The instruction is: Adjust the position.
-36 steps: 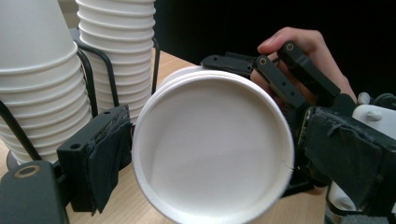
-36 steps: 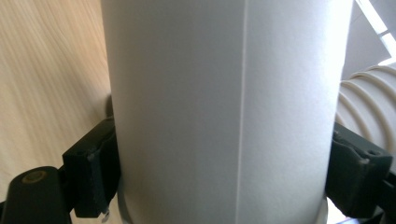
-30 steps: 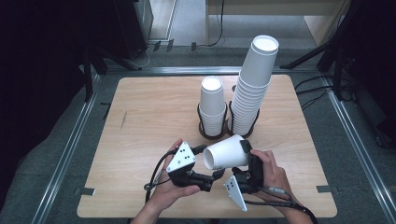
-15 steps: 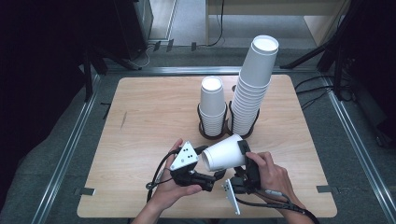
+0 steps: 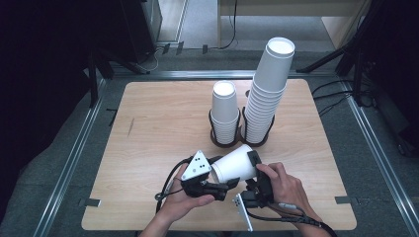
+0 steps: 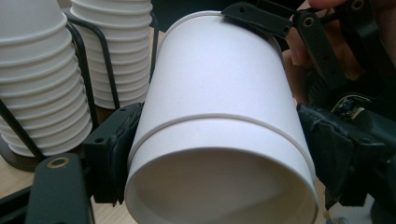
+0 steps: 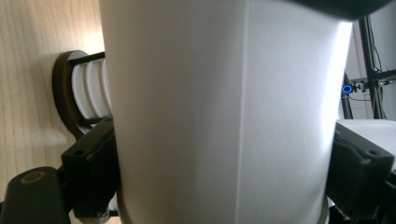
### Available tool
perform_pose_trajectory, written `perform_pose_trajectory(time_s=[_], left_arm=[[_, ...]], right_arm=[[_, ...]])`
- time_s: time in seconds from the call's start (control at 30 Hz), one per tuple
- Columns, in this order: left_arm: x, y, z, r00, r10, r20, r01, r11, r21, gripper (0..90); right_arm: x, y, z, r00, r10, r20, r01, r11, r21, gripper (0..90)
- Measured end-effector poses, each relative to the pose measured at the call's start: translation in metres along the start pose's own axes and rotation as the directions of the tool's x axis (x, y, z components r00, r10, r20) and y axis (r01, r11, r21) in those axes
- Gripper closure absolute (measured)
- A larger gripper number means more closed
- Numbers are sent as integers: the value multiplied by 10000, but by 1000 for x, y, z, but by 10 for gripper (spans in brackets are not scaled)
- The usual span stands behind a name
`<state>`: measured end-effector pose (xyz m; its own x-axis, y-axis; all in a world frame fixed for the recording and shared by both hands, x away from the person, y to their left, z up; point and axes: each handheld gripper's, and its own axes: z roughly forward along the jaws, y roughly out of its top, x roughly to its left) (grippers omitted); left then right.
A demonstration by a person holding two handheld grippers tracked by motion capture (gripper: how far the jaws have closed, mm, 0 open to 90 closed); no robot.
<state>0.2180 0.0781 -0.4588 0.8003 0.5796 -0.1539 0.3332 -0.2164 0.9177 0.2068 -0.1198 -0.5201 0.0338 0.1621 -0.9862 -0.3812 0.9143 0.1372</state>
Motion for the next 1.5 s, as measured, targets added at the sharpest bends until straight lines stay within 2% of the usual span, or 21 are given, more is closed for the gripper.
perform_pose_trajectory(time_s=[0.3,0.47,0.67,0.73,0.87,1.0,1.1,1.23,1.3,1.33,1.37,1.4,1.43,1.47,1.5], left_arm=[[1,-1,0,9998,167,145,-167,9999,40,217],[1,-2,0,9994,276,218,-276,9996,18,237],[3,-2,-2,9995,179,261,-175,9998,-128,239],[6,-2,-3,9998,85,156,-82,9997,-222,238],[11,-3,-6,9999,-132,-40,130,9989,-451,239],[14,-2,-8,9997,-152,-182,142,9984,-549,239],[15,-2,-10,9994,-225,-252,207,9974,-688,239],[17,-1,-13,9987,-244,-449,204,9959,-882,239],[18,-2,-14,9984,-284,-484,238,9954,-933,239],[19,-1,-14,9982,-302,-522,250,9949,-981,239],[20,-1,-16,9976,-379,-579,315,9937,-1074,239],[20,-1,-16,9972,-416,-618,345,9932,-1109,239],[20,-1,-16,9972,-416,-618,345,9932,-1109,239],[22,-1,-17,9968,-433,-670,353,9926,-1164,239],[23,-1,-18,9964,-471,-706,383,9919,-1210,239]], right_arm=[[1,-2,0,9999,-111,51,112,9999,-112,66],[0,-4,0,9998,-57,-164,55,9999,-111,14],[-4,-6,0,9991,349,-241,-352,9993,-115,0],[-6,-7,-1,9980,542,-324,-546,9984,-121,0],[-12,-9,-3,9939,990,-485,-996,9950,-87,0],[-19,-11,-4,9872,1486,-581,-1491,9888,-42,0],[-24,-13,-4,9743,2152,-663,-2154,9765,40,0],[-31,-14,-5,9582,2784,-659,-2784,9604,96,0],[-33,-14,-5,9439,3217,-739,-3217,9468,129,0],[-33,-14,-5,9439,3217,-739,-3217,9468,129,0],[-36,-13,-6,9304,3558,-882,-3565,9343,88,0],[-37,-12,-6,9229,3726,-972,-3736,9276,81,0],[-37,-12,-6,9229,3726,-972,-3736,9276,81,0],[-38,-11,-7,9102,3988,-1117,-4007,9162,57,0],[-38,-11,-7,9029,4130,-1191,-4153,9097,65,0]])
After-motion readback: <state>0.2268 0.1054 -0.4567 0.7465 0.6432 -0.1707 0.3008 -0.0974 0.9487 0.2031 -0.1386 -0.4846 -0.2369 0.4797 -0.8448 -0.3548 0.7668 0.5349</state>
